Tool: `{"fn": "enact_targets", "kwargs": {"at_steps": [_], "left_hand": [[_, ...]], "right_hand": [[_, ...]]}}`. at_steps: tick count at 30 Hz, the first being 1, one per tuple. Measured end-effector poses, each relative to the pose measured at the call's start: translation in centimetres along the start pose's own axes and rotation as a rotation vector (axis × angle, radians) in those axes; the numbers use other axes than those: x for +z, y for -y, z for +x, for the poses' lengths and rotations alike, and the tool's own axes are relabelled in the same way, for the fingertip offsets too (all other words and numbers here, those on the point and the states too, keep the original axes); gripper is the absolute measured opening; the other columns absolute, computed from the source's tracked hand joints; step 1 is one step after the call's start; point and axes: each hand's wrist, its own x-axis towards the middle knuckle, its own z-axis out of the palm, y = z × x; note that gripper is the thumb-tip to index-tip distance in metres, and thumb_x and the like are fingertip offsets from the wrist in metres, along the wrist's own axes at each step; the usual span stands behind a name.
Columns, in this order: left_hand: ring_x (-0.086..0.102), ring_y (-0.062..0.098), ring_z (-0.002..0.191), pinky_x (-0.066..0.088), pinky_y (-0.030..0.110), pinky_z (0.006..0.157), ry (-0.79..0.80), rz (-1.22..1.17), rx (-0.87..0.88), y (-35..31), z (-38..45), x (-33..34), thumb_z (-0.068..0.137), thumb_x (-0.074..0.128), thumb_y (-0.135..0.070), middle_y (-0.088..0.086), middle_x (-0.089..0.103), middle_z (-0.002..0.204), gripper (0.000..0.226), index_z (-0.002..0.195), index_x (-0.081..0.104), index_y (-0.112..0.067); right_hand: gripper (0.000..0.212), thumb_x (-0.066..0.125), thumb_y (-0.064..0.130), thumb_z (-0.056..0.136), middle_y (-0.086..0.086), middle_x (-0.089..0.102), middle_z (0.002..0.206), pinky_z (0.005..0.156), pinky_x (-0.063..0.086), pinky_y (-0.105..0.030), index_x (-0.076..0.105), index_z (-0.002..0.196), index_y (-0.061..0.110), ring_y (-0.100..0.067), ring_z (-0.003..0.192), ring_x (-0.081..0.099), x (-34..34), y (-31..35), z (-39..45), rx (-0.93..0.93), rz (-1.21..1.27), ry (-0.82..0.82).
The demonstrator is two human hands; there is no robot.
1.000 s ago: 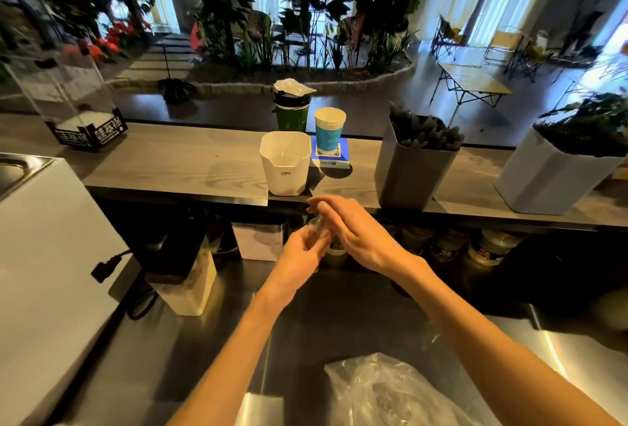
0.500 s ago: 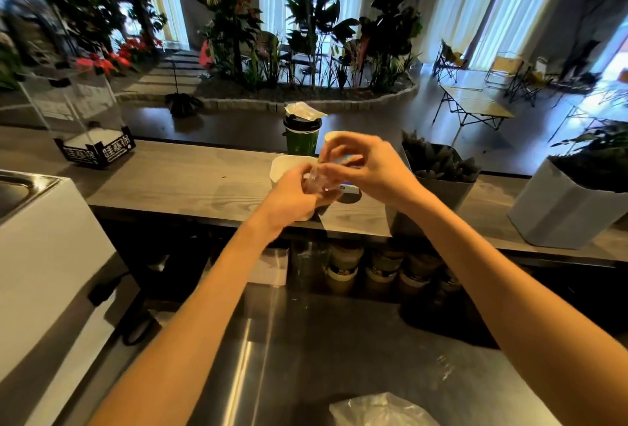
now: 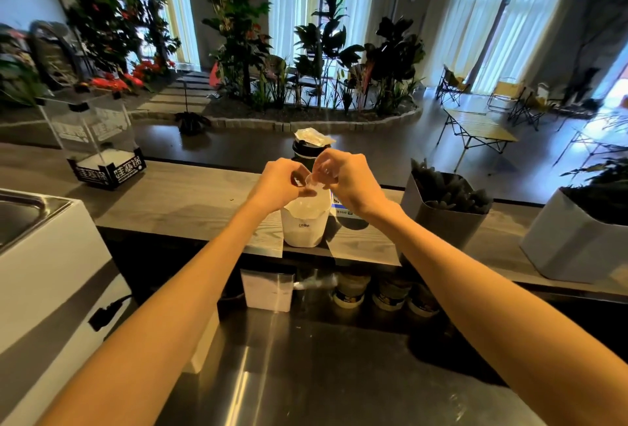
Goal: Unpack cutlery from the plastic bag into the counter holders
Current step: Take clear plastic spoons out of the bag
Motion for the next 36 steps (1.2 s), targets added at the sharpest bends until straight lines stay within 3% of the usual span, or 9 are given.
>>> {"fn": "enact_targets", "kwargs": {"at_steps": [8, 14, 17, 20, 24, 27, 30, 33, 36], "left_hand": [[0.068, 0.013, 0.085, 0.059, 0.034, 0.085, 0.026, 0.07, -0.003, 1.5, -1.1, 0.1, 0.081, 0.081, -0.01, 0.004, 0.074, 0.093, 0.023, 0.103, 0.074, -0.012], [0.069, 0.013, 0.081, 0.06, 0.038, 0.083, -0.016, 0.059, 0.043, 1.7, -2.9, -0.8, 0.077, 0.085, -0.014, 0.001, 0.074, 0.088, 0.022, 0.097, 0.077, -0.014], [0.067, 0.01, 0.078, 0.058, 0.025, 0.073, -0.11, -0.026, 0.06, 1.3, -5.6, -0.8, 0.079, 0.084, -0.019, -0.004, 0.072, 0.086, 0.02, 0.096, 0.075, -0.019], [0.065, 0.004, 0.074, 0.053, 0.013, 0.067, -0.106, -0.143, 0.058, 1.0, -9.9, 1.1, 0.079, 0.083, -0.02, -0.009, 0.07, 0.083, 0.019, 0.095, 0.073, -0.021], [0.063, 0.005, 0.065, 0.05, 0.014, 0.062, 0.151, -0.282, -0.064, 3.9, -15.1, 8.5, 0.077, 0.085, -0.016, -0.004, 0.072, 0.075, 0.014, 0.086, 0.074, -0.017], [0.067, 0.013, 0.067, 0.052, 0.023, 0.065, 0.39, -0.228, -0.187, 6.8, -18.9, 15.2, 0.077, 0.084, -0.015, 0.003, 0.075, 0.077, 0.014, 0.086, 0.074, -0.017], [0.066, 0.01, 0.069, 0.054, 0.028, 0.073, 0.607, -0.208, -0.31, 9.3, -23.3, 21.3, 0.08, 0.08, -0.012, 0.002, 0.074, 0.077, 0.013, 0.087, 0.071, -0.019], [0.058, 0.007, 0.066, 0.054, 0.033, 0.078, 0.735, -0.224, -0.378, 10.7, -26.7, 25.4, 0.082, 0.076, -0.003, 0.001, 0.066, 0.08, 0.021, 0.095, 0.068, -0.016], [0.06, 0.013, 0.08, 0.051, 0.028, 0.08, 0.761, -0.174, -0.399, 11.1, -28.4, 27.9, 0.08, 0.079, -0.003, 0.011, 0.065, 0.101, 0.039, 0.115, 0.064, -0.008]], "right_hand": [[0.03, 0.082, 0.012, 0.082, -0.006, 0.073, 0.111, 0.08, 0.06, -0.029, 0.071, 0.109, 0.008, -0.017, 0.093, 0.069, 1.3, -1.4, -0.3, -0.025, -0.153, 0.269], [0.02, 0.078, 0.014, 0.087, -0.001, 0.074, 0.105, 0.079, 0.06, -0.032, 0.072, 0.106, 0.012, -0.014, 0.091, 0.07, -0.5, -0.4, -3.2, -0.086, -0.146, 0.119], [0.014, 0.073, 0.024, 0.092, 0.007, 0.073, 0.098, 0.074, 0.058, -0.019, 0.071, 0.104, 0.016, -0.005, 0.084, 0.068, -1.2, 0.0, -8.0, -0.015, -0.014, 0.006], [0.014, 0.07, 0.033, 0.093, 0.012, 0.072, 0.093, 0.074, 0.056, -0.017, 0.07, 0.103, 0.022, -0.001, 0.084, 0.068, 0.5, -2.6, -14.6, 0.071, 0.016, 0.27], [0.007, 0.076, 0.03, 0.088, 0.014, 0.068, 0.075, 0.073, 0.058, -0.033, 0.074, 0.092, 0.026, 0.001, 0.07, 0.064, 5.7, -8.7, -23.8, 0.239, -0.153, 0.679], [0.012, 0.073, 0.017, 0.086, 0.001, 0.076, 0.085, 0.079, 0.057, -0.031, 0.077, 0.097, 0.015, -0.007, 0.078, 0.068, 8.1, -11.4, -28.8, 0.425, -0.157, 0.867], [0.019, 0.068, 0.011, 0.088, -0.006, 0.078, 0.099, 0.078, 0.051, -0.025, 0.076, 0.104, 0.01, -0.015, 0.093, 0.072, 9.5, -13.1, -32.7, 0.519, -0.178, 0.947], [0.015, 0.067, 0.014, 0.093, -0.003, 0.078, 0.098, 0.07, 0.05, -0.017, 0.075, 0.105, 0.013, -0.012, 0.085, 0.073, 9.9, -13.7, -35.1, 0.565, -0.171, 0.965], [0.016, 0.071, 0.028, 0.093, -0.002, 0.078, 0.094, 0.075, 0.056, -0.026, 0.075, 0.101, 0.016, -0.012, 0.081, 0.072, 10.1, -14.3, -36.6, 0.561, -0.178, 0.991]]}}
